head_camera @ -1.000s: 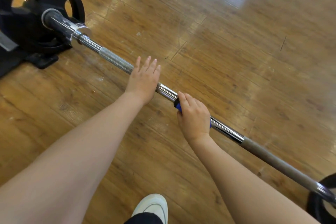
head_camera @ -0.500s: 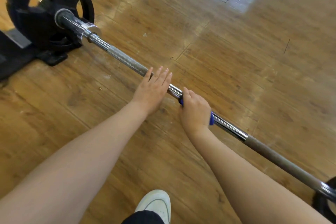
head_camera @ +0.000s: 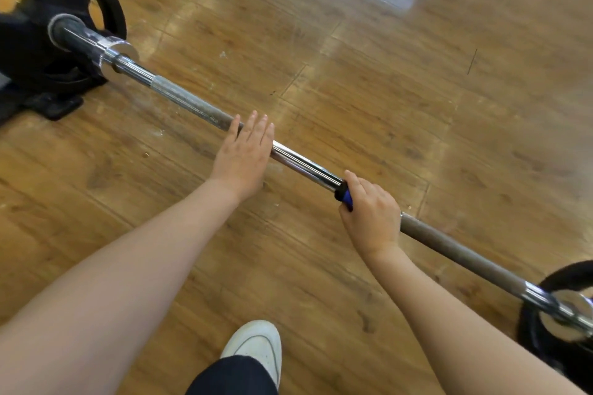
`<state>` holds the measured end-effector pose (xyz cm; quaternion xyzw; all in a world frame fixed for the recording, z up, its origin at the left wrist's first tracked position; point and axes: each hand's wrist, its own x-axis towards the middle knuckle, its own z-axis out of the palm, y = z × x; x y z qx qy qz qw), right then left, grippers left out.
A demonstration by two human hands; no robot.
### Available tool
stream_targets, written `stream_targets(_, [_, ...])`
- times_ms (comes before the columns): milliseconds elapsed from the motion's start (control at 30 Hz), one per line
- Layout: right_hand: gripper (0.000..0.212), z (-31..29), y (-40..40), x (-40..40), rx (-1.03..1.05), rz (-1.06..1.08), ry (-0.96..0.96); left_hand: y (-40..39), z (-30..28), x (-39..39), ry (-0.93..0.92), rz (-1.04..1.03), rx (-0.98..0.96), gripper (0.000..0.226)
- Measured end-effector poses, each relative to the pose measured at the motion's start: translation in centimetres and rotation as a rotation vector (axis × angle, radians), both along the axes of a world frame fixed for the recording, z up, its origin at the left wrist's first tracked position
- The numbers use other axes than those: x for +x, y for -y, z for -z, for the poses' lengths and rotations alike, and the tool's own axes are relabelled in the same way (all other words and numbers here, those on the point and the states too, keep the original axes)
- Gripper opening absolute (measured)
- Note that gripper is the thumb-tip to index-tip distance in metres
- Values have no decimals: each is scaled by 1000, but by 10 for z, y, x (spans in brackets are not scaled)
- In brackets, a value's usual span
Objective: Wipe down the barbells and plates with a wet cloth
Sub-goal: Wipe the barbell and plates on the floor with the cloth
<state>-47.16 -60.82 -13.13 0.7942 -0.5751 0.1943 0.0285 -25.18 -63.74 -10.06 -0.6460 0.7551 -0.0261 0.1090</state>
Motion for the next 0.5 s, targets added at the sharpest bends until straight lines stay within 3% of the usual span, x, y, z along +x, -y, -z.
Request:
stream_targets(167, [59,-1,-17,-32,-26,24,-42,-2,1,-6,12,3,-1,72])
stream_targets(367, [55,10,-23,-12,-80,161,-12,-7,3,1,32,62,-24,72])
stream_targets(500, [45,11,-9,17,-58,69,24,-10,4,9,18,73,-36,70])
